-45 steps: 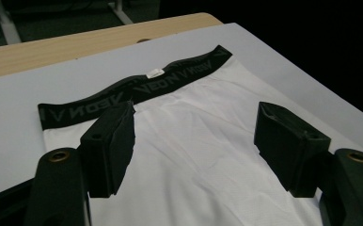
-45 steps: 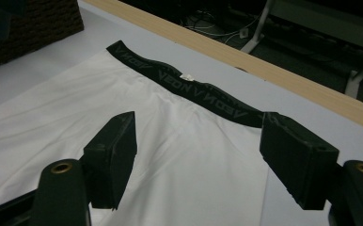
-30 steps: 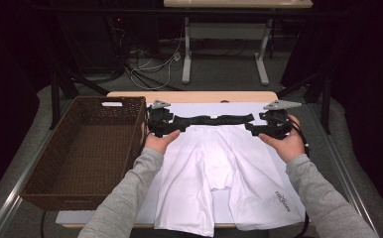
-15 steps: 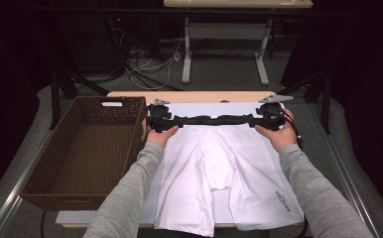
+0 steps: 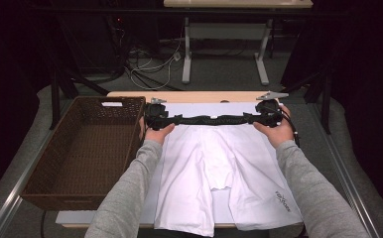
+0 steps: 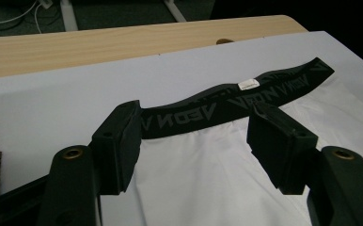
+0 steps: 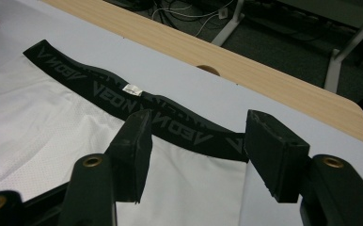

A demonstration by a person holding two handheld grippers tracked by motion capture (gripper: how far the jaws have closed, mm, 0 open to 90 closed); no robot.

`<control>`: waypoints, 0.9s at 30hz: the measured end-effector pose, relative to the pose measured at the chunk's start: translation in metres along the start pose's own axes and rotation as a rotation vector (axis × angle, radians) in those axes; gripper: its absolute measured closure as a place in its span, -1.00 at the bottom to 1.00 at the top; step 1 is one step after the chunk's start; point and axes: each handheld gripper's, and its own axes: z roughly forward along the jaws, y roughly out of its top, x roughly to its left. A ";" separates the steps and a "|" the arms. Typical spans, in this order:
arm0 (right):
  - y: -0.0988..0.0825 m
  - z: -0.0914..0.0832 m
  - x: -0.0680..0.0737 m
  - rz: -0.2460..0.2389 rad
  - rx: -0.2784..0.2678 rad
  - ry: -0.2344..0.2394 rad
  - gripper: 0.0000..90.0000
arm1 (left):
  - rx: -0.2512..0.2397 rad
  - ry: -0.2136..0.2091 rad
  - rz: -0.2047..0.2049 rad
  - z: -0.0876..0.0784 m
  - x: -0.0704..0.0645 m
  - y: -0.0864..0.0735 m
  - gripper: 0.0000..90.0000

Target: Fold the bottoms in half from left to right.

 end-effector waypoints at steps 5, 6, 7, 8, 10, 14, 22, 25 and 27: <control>0.000 0.005 -0.001 -0.006 -0.009 0.005 -0.06 | 0.004 0.014 0.001 0.003 0.003 0.000 -0.18; 0.000 0.006 -0.002 -0.008 -0.009 0.003 -0.06 | 0.004 0.015 -0.003 0.004 0.004 0.000 -0.18; 0.001 0.007 -0.002 -0.005 -0.010 0.004 -0.06 | 0.010 0.019 -0.004 0.005 0.005 0.000 -0.18; 0.001 0.007 -0.003 -0.008 -0.013 0.004 -0.06 | 0.015 0.024 0.001 0.006 0.006 0.000 -0.18; 0.002 0.010 -0.005 -0.012 -0.020 0.007 -0.07 | 0.024 0.040 0.000 0.010 0.008 -0.001 -0.18; 0.002 0.015 -0.008 -0.003 -0.023 0.003 -0.05 | 0.034 0.059 -0.007 0.017 0.012 -0.003 -0.18; -0.002 0.025 -0.008 0.018 -0.005 -0.004 0.00 | 0.052 0.065 -0.020 0.023 0.018 -0.006 -0.17; -0.002 0.025 -0.004 0.015 -0.004 0.003 0.01 | 0.050 0.059 -0.021 0.024 0.018 -0.006 -0.11; -0.002 0.024 0.001 0.014 -0.008 0.015 0.01 | 0.049 0.053 -0.014 0.024 0.018 -0.006 -0.08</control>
